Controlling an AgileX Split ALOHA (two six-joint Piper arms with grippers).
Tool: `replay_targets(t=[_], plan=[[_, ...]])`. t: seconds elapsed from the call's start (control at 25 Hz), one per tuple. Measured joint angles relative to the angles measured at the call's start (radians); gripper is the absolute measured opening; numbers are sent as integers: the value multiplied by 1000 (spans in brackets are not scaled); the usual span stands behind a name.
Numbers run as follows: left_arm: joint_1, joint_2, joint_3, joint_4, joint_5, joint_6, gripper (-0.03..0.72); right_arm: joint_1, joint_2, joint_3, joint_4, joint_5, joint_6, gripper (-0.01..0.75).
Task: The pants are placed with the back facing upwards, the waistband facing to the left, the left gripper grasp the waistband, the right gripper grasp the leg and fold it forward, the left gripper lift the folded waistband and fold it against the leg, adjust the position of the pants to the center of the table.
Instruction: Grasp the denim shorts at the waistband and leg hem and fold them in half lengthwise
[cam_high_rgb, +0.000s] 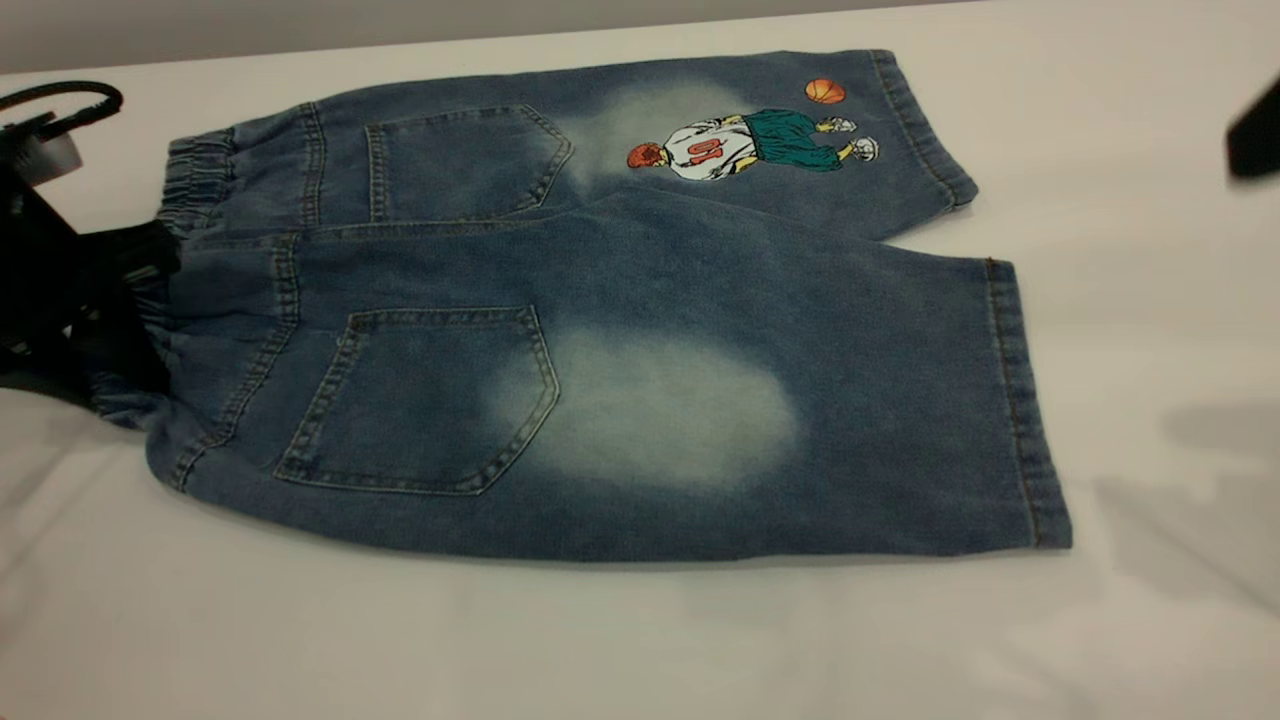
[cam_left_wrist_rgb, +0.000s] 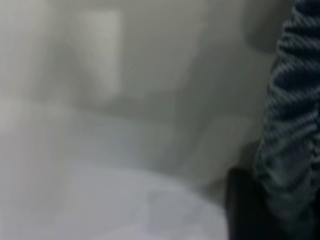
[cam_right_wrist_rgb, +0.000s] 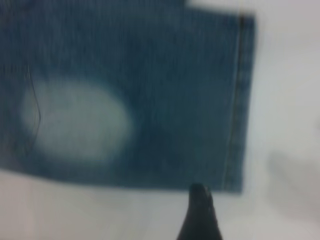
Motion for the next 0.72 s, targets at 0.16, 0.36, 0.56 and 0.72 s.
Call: replay_targets(t=[0.16, 0.36, 0.56, 0.72], plan=[[-1, -6, -14, -9, 20, 39, 124, 0, 80, 69, 125, -14, -78, 465], [0, -70, -21, -15, 60, 69, 124, 0, 221, 110, 363, -31, -289, 465], [0, -168, -22, -18, 67, 72, 124, 0, 393, 110, 691, 28, -613, 465], [0, -198, -23, -19, 96, 79, 124, 0, 542, 109, 922, 103, -844, 465]])
